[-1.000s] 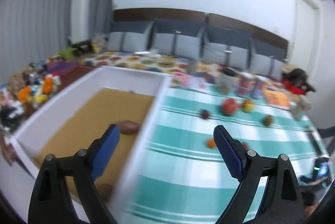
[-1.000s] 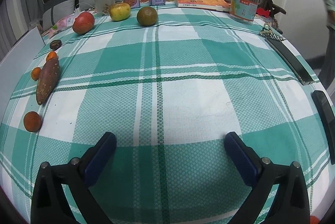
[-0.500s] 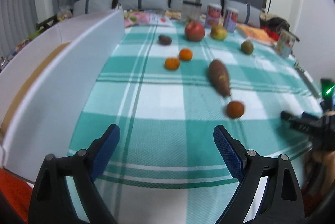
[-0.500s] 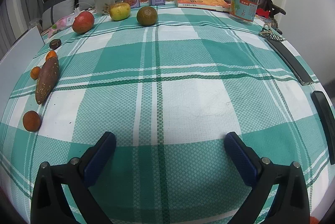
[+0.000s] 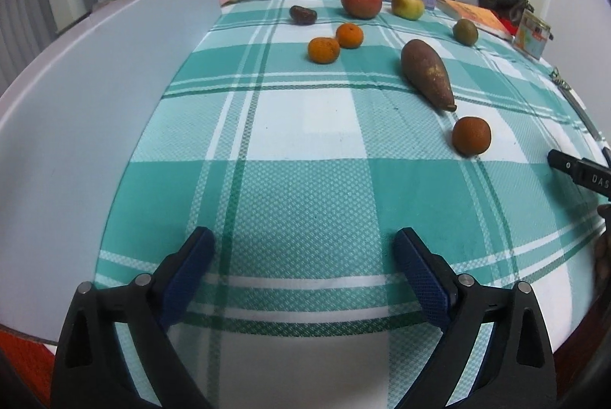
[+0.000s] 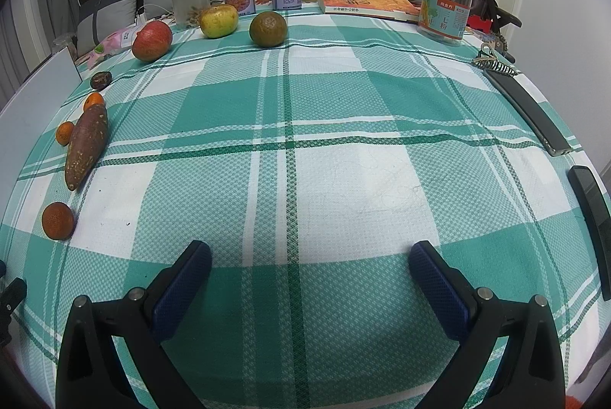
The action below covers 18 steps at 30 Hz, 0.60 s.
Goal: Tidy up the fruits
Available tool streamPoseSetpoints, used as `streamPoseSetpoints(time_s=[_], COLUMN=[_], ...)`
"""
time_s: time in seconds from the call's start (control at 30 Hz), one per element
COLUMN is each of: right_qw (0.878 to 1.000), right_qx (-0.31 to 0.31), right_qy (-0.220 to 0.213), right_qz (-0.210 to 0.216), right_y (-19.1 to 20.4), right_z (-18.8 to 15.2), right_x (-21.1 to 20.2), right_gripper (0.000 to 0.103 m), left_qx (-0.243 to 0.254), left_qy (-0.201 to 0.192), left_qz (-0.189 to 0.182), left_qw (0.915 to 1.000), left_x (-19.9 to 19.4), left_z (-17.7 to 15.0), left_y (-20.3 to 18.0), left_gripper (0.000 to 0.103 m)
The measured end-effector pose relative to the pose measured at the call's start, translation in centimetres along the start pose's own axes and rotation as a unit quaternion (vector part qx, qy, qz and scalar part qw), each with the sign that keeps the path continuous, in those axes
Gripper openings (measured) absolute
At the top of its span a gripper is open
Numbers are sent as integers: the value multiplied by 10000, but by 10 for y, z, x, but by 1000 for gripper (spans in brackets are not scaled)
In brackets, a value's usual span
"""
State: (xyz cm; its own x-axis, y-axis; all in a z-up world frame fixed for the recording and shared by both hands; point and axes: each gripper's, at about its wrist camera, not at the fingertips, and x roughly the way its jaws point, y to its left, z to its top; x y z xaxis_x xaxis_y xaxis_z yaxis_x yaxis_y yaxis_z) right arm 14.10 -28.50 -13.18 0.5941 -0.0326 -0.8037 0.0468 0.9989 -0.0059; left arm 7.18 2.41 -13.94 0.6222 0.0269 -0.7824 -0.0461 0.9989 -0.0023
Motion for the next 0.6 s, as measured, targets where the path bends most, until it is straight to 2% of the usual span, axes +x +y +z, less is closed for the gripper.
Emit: streamPoseSetpoints(time_s=[0.6], right_qw=[10000], right_qx=[-13], right_qy=[7], right_qz=[-7], right_y=[0], right_z=[0], right_x=[0], right_gripper=[103], left_qx=[94], left_qy=[-221], left_qz=[34], left_qw=[9997], left_x=[-1], left_z=[-5], left_y=[1], left_gripper=[99])
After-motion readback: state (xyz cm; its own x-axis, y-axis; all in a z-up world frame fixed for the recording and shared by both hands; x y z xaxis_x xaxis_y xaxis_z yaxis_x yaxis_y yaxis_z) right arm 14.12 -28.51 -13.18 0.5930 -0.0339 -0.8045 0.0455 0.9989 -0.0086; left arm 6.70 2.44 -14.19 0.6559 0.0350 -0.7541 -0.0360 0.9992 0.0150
